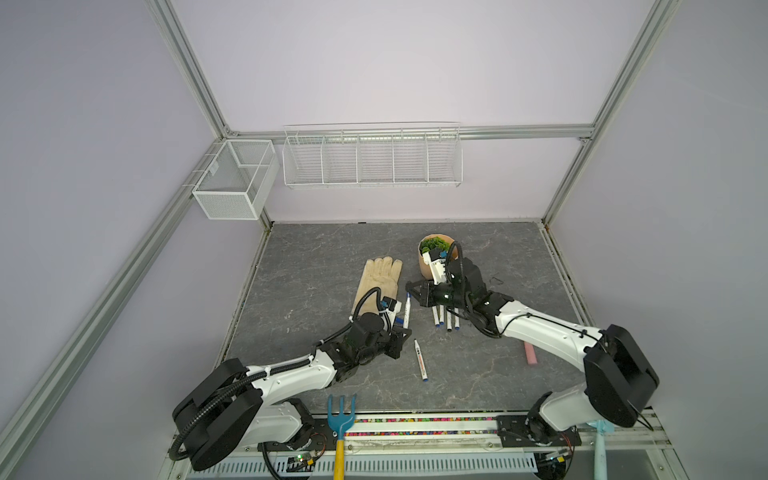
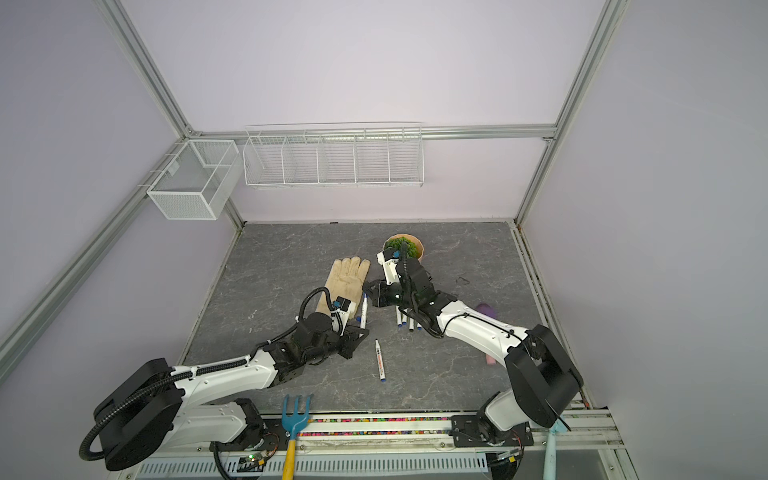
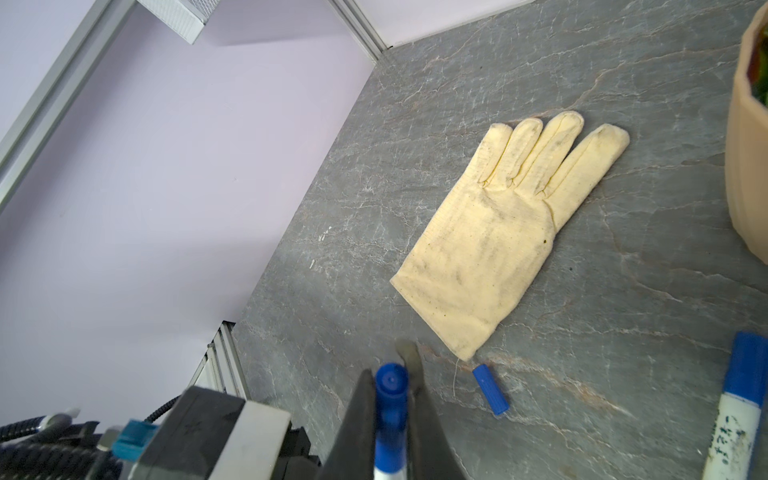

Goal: Insert the pens into the pen caps
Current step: 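Bring the blue cap in right gripper above the marker tip in left gripper, then lower the blue cap onto the marker tip and press down with right gripper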

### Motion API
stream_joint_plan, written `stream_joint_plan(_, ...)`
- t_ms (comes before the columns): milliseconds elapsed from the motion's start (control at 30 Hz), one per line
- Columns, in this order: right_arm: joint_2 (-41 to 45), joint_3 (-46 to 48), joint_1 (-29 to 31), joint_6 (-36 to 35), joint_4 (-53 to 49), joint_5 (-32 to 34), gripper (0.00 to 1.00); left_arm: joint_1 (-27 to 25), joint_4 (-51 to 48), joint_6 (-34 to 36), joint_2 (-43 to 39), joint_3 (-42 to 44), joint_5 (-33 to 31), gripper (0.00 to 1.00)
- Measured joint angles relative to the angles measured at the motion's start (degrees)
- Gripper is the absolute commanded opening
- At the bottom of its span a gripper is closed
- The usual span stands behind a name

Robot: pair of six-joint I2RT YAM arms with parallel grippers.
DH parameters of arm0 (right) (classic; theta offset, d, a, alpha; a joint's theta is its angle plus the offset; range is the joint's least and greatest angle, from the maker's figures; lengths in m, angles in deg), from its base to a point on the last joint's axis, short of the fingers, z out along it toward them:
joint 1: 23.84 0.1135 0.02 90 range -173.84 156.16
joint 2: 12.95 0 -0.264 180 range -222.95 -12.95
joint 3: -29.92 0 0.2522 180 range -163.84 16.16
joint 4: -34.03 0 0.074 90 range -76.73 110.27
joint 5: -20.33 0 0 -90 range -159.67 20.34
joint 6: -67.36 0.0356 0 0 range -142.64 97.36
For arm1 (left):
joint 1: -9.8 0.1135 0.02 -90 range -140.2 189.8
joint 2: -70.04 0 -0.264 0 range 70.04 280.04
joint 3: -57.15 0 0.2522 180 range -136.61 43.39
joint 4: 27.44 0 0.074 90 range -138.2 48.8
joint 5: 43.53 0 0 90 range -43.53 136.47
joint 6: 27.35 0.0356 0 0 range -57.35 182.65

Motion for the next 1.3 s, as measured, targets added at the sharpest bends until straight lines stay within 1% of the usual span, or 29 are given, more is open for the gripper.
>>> stream_joint_plan(367, 0.0, -0.2, 0.3, -4.7, -4.2, -2.9, 0.07, -0.3, -1.6, 0.0, 0.0, 0.0, 0.1, 0.00)
stream_joint_plan(467, 0.0, -1.1, -0.6, -6.6, -6.6, -5.6, 0.07, -0.6, -1.7, 0.1, -0.1, 0.0, 0.3, 0.00)
stream_joint_plan(700, 0.2, -1.7, -3.7, -10.0, -10.8, -14.1, 0.07, -1.2, -2.4, 0.9, -0.4, 0.0, 1.7, 0.00)
stream_joint_plan(833, 1.2, -1.7, -4.8, -11.4, -13.1, -17.2, 0.07, -1.5, -2.5, 1.4, -0.6, 0.0, 2.9, 0.00)
stream_joint_plan(1100, 2.8, -1.7, -5.4, -13.4, -17.8, -19.9, 0.07, -1.7, -2.8, 2.6, -0.7, -0.1, 4.7, 0.00)
stream_joint_plan(1300, 3.2, -1.6, -5.7, -15.0, -20.5, -20.8, 0.07, -2.0, -4.0, 3.7, 0.7, -1.0, 6.1, 0.00)
